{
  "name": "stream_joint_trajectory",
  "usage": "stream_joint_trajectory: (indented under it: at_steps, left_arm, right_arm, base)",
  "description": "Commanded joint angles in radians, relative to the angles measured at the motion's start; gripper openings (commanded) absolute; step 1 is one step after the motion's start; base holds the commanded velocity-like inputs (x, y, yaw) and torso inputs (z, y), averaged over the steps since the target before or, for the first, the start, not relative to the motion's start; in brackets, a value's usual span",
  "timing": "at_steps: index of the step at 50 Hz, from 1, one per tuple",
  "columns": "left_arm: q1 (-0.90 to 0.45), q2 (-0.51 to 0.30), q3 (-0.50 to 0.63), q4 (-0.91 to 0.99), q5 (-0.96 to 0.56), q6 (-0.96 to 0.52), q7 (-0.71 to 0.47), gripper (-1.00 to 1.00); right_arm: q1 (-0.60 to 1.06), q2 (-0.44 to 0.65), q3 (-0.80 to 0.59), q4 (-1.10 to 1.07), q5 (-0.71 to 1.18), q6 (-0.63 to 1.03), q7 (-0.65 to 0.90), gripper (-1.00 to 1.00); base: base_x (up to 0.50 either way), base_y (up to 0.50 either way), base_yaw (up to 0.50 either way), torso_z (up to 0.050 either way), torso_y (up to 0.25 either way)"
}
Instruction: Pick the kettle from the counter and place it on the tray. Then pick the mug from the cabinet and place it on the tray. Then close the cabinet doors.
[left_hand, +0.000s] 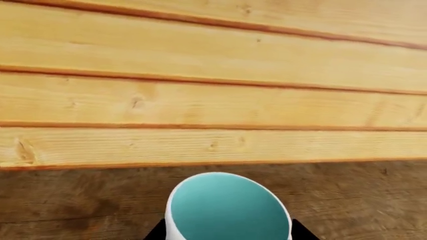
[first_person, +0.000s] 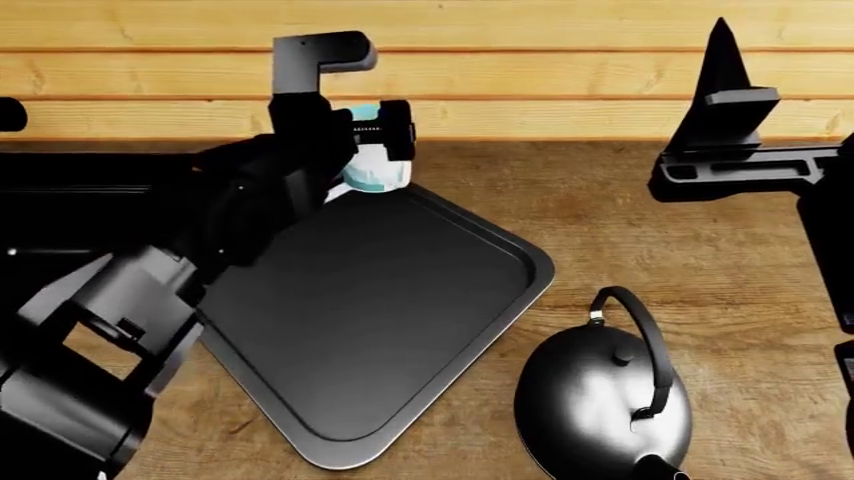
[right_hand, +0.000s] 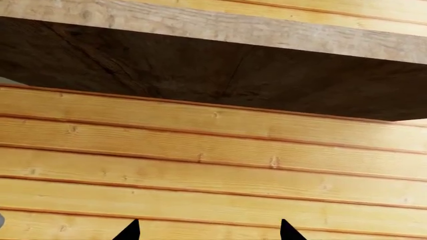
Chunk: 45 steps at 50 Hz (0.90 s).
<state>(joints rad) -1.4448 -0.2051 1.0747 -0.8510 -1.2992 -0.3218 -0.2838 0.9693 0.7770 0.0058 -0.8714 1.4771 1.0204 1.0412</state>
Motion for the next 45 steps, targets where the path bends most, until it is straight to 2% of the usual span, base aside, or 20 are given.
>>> stream_joint_trajectory:
  at_steps: [1, 23, 45]
  left_arm:
    - [0.008, -0.071, -0.010, 0.143, -0.027, -0.027, -0.039, -1.00]
    - [0.039, -0.175, -0.010, 0.331, -0.053, -0.072, -0.070, -1.00]
    - [0.060, -0.219, -0.018, 0.412, -0.074, -0.087, -0.075, -1.00]
  right_arm:
    - [-0.009, -0.005, -0.005, 0.000, -0.015, -0.006, -0.008, 1.00]
    - [-0.017, -0.015, -0.020, 0.001, -0.036, -0.014, -0.016, 1.00]
    - [-0.026, -0.021, -0.035, 0.004, -0.059, -0.025, -0.028, 1.00]
  base:
    - [0.00, 0.00, 0.00, 0.000, 0.000]
    - [0.00, 0.00, 0.00, 0.000, 0.000]
    - [0.00, 0.00, 0.00, 0.000, 0.001]
